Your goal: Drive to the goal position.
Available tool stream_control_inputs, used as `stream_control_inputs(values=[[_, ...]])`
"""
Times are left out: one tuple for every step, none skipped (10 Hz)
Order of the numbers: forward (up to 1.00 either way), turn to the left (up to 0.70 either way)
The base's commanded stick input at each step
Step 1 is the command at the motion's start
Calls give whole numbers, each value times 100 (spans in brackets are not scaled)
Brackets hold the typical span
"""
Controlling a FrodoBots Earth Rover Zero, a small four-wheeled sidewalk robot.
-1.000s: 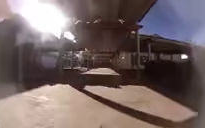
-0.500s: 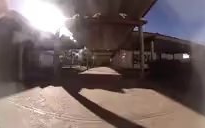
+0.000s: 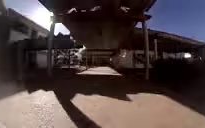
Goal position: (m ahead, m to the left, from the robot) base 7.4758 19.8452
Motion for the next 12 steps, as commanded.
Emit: stream_control_inputs(values=[[100,1],[100,1],[100,1],[100,1],[100,1],[100,1],[100,1],[100,1],[100,4],[100,9],[100,36],[100,39]])
